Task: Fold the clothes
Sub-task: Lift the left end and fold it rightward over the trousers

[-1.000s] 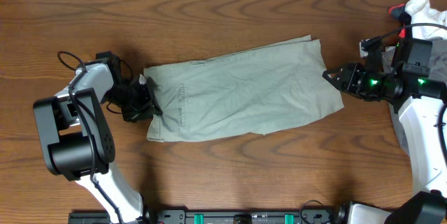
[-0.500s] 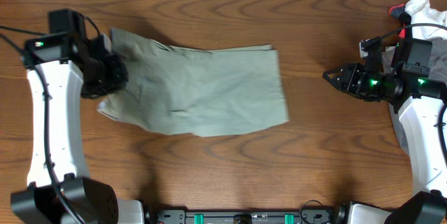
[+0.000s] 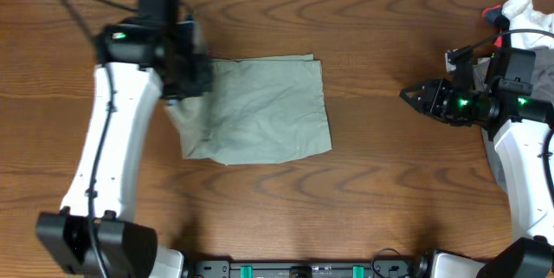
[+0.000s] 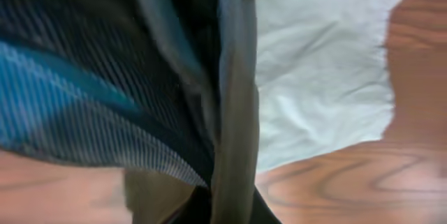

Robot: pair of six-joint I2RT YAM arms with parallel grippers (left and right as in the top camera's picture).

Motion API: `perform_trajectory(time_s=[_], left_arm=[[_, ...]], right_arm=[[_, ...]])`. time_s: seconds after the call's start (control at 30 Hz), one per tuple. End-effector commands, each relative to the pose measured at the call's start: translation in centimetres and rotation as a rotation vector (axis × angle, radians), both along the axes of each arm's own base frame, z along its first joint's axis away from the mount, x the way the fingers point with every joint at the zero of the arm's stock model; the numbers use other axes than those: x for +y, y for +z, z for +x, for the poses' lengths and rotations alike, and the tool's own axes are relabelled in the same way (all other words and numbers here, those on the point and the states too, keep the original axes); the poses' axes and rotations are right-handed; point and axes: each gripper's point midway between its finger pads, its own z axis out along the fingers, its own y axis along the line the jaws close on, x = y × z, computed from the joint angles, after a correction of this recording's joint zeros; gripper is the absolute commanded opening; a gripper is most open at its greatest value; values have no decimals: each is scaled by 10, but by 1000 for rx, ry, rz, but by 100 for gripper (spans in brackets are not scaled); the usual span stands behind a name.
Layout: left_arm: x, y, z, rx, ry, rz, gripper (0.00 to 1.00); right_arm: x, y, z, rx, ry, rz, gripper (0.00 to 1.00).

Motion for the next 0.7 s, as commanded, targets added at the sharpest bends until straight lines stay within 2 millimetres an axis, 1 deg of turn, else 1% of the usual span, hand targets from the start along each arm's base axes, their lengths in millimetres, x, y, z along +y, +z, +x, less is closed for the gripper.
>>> perform_trajectory(time_s=[0.0,0.2,0.27,0.3,0.4,0.5,0.6,0.67], left_arm=[[-28,-1,7,0,43,-36,6],[-73,-30,13,60,77,-61,6],[-84,-41,14,80,65,-54,6],[-86,-47,14,91,72,-40,6],[-79,-52,13,95,91,14,6],[-64,-42,10,82,116,39,6],[-35,-23,6,54,133,72,6],[-8,-5,3,17,148,100,6]], right_arm=[[1,4,-2,-16,11,-4,35],[1,4,-3,-10,11,-2,35],[1,4,-4,-7,11,-2,35],[1,3,-4,-5,11,-1,35],[2,2,-6,7,11,1,34],[2,1,-8,9,19,-3,34],[2,1,-9,11,22,-4,34],[2,1,-8,10,22,-4,34]])
